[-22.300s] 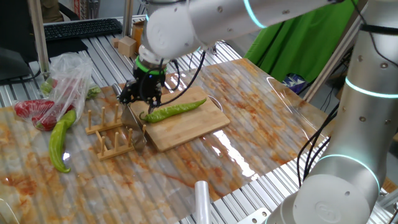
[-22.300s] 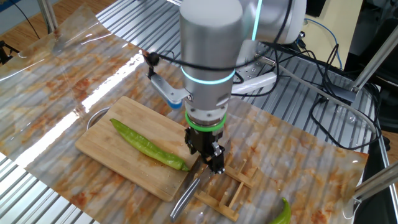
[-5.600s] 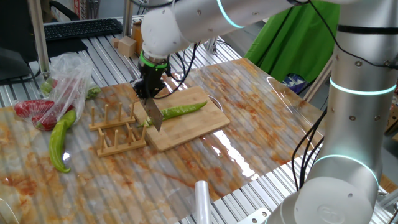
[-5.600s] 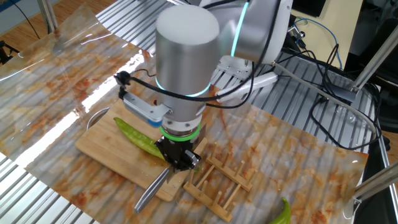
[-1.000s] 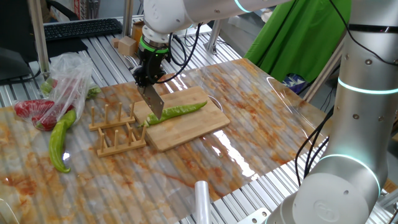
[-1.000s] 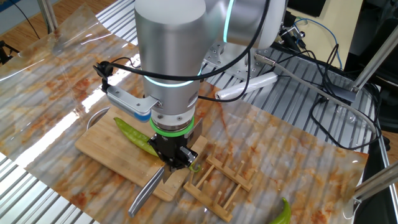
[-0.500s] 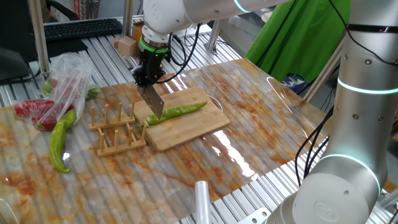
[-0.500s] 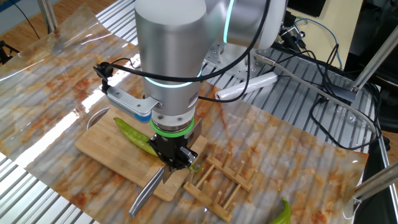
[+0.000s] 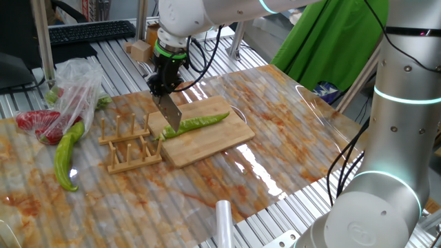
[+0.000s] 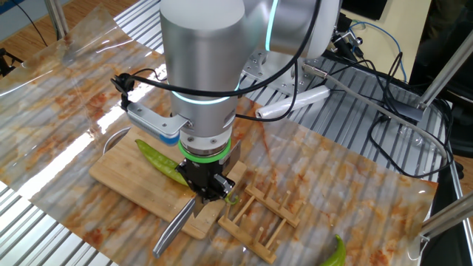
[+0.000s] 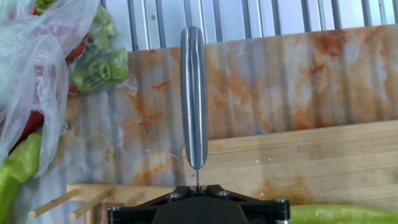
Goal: Chop the chili peppers
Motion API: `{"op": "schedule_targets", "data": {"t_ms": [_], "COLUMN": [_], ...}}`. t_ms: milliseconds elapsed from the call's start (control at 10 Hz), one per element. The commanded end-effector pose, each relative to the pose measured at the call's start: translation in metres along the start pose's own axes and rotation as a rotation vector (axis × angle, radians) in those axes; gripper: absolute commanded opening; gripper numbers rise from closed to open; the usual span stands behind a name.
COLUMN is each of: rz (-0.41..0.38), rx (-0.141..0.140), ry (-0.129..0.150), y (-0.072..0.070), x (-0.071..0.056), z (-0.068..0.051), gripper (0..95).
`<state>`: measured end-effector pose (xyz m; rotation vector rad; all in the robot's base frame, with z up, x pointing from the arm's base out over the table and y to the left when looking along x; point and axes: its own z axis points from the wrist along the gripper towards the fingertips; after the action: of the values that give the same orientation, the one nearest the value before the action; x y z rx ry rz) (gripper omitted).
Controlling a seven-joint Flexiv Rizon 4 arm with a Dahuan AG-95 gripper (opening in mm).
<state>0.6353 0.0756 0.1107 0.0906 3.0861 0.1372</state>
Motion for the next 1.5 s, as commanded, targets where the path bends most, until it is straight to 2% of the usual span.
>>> {"op": "schedule_targets", "data": {"t_ms": [100,500,1000,1300,1500], "rz": [0.004,-0.004,-0.021,-0.017,-0.029], "rx": [0.002,0.002,0.009,0.007,0.008], "ry": [0.001,-0.002,-0.005,-0.008,-0.011], "y": [0.0,-0.002,-0.011,-0.013,-0.018], "x": [0.001,0.001,-0.002,0.001,0.004], "z": [0.0,0.001,0.005,0.004,0.008], "gripper": [0.0,0.0,0.0,0.0,0.0]}}
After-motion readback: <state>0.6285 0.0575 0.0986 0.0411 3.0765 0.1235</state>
